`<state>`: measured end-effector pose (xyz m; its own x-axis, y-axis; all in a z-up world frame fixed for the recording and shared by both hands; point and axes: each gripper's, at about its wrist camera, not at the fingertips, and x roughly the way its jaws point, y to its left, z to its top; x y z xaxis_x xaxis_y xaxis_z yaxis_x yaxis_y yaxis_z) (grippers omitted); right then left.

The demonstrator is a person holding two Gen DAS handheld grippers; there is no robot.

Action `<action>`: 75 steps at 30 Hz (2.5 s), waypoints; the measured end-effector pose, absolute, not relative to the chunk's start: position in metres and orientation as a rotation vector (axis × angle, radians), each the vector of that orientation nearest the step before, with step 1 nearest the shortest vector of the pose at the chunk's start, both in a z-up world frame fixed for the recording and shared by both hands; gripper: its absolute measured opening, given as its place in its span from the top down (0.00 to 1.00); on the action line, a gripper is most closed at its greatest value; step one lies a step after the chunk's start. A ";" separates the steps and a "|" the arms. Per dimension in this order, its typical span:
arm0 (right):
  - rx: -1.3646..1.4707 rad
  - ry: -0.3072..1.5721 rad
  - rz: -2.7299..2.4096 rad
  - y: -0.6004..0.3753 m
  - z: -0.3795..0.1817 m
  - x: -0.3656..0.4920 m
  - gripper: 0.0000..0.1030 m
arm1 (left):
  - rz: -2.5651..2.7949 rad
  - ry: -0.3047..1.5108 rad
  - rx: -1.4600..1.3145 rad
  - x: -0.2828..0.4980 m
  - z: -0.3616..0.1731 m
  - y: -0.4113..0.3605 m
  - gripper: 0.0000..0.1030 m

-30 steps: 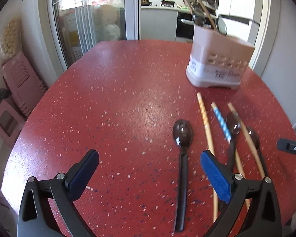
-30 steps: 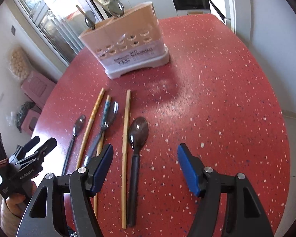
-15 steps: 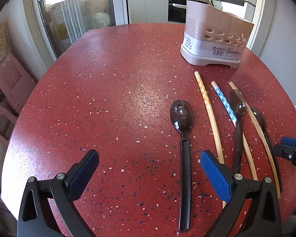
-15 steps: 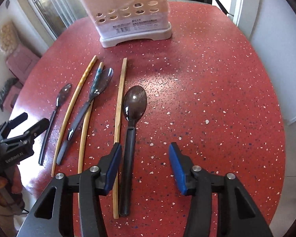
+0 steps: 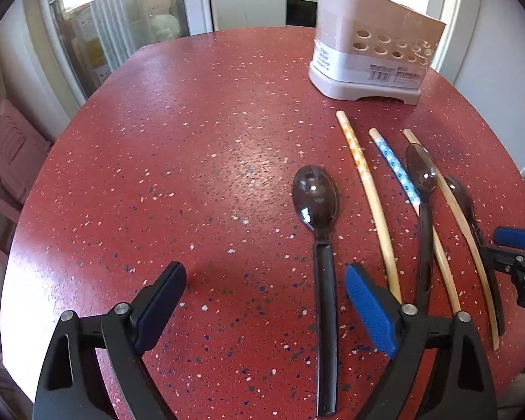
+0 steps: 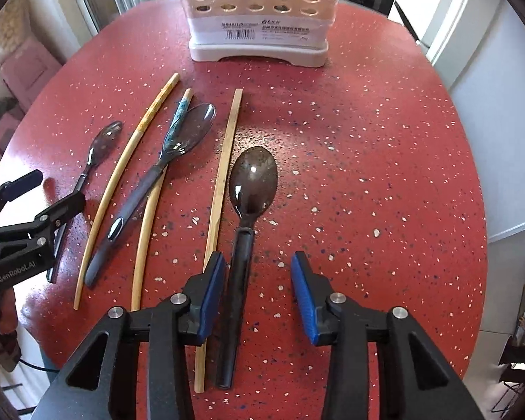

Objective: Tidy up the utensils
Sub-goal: 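Move both tools back over the remaining utensils, then close the right tool on the dark brown spoon's handle, then close the left tool on another dark brown spoon's handle while the right holds its spoon, then lift both dark brown spoons and lower them handle-first into the pink holder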

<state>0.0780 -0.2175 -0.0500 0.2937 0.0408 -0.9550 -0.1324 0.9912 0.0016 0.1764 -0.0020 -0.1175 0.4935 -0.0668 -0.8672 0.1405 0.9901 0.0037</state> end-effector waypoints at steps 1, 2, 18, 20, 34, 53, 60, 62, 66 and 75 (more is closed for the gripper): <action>-0.086 1.287 0.118 -0.217 -0.050 0.082 0.60 | -0.133 1.052 0.083 0.178 -0.117 -0.003 0.00; -0.085 1.308 0.121 -0.216 -0.050 0.086 0.60 | -0.141 1.058 0.091 0.179 -0.115 -0.004 0.00; -0.138 1.419 0.192 -0.200 -0.050 0.113 0.88 | -0.270 1.259 0.191 0.220 -0.105 -0.030 0.09; -0.134 1.397 0.207 -0.200 -0.049 0.110 0.88 | -0.274 1.264 0.212 0.226 -0.104 -0.035 0.11; -0.032 1.296 0.280 -0.233 -0.044 0.073 0.88 | -0.348 1.277 0.319 0.219 -0.091 -0.084 0.60; 0.181 1.123 0.351 -0.308 0.002 0.064 0.88 | -0.259 1.018 0.147 0.149 -0.042 -0.059 0.60; 0.248 1.035 0.391 -0.319 0.025 0.061 0.88 | -0.240 0.902 0.028 0.128 -0.008 -0.032 0.60; 0.256 1.013 0.397 -0.320 0.030 0.060 0.88 | -0.231 0.875 0.005 0.121 -0.002 -0.030 0.60; 0.263 0.963 0.404 -0.312 0.039 0.065 0.88 | -0.218 0.823 -0.033 0.133 0.001 -0.018 0.60; 0.282 0.865 0.409 -0.316 0.072 0.085 0.88 | -0.212 0.692 -0.094 0.163 0.038 -0.018 0.60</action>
<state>0.0854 -0.3159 0.0723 0.5790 0.4565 -0.6755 -0.2318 0.8865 0.4004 0.1627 -0.0184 0.0376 0.7497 -0.2245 -0.6225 0.1624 0.9743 -0.1559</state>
